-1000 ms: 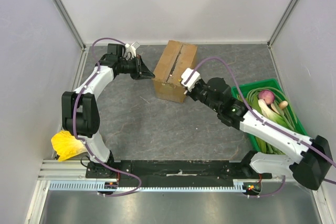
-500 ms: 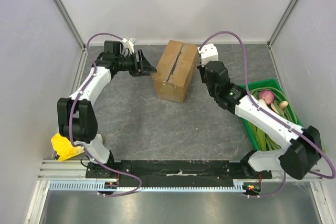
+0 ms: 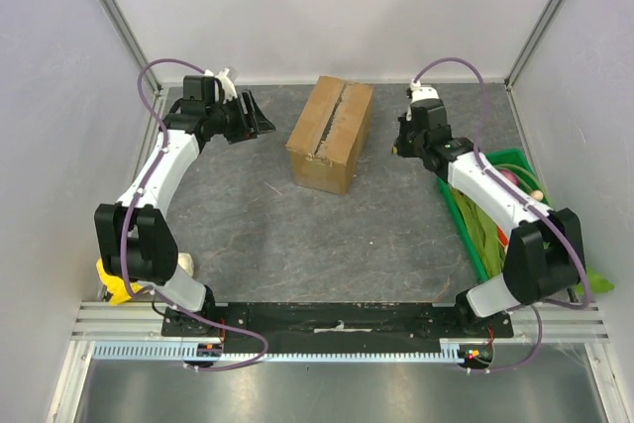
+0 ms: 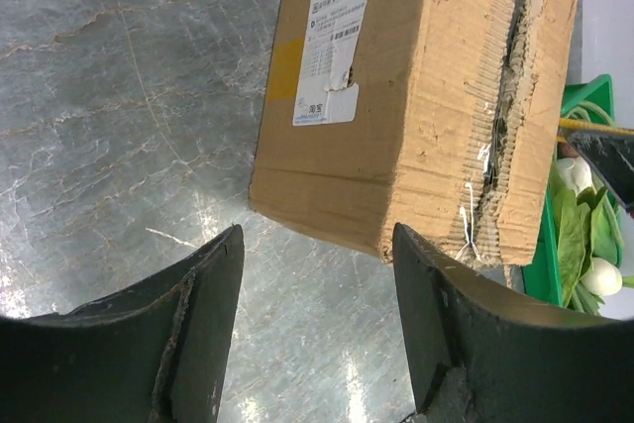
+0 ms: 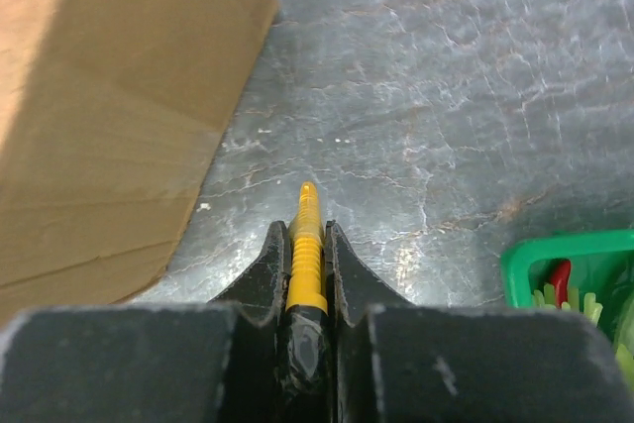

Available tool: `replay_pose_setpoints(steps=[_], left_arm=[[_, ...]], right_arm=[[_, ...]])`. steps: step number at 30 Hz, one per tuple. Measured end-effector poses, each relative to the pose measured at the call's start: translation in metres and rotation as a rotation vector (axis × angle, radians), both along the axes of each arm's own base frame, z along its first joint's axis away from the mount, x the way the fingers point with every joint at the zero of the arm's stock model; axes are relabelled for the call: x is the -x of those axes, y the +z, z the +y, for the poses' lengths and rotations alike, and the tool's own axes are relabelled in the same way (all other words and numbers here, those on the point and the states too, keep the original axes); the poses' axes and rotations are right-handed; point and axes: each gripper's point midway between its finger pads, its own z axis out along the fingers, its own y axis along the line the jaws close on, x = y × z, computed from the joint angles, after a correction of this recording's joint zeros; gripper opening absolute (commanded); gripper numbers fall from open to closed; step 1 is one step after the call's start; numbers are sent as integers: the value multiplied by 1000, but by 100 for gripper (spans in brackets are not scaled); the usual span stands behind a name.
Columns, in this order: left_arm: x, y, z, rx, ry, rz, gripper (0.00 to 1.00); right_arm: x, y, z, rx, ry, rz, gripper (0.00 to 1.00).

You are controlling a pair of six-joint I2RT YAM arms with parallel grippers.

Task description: Unpack the express box

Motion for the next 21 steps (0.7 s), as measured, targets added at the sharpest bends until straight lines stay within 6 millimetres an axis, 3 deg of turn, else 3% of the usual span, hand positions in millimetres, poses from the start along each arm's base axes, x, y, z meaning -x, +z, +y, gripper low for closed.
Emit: replay_pose_setpoints(steps=[4, 11, 13, 18, 21], left_arm=[[1, -6, 1, -2, 1, 22, 68], [5, -14, 0, 0, -5, 60, 68], [5, -14, -1, 3, -7, 64, 68], [6, -17, -3, 16, -15, 79, 68], [6, -21, -5, 24, -22, 92, 68]], right_arm=[[-13, -24, -21, -117, -65, 86, 4], [-18, -83, -22, -356, -46, 300, 16], [-20, -90, -21, -438, -48, 335, 19], [-35, -92, -31, -598, -90, 345, 39], [-43, -99, -44, -650, -133, 351, 40]])
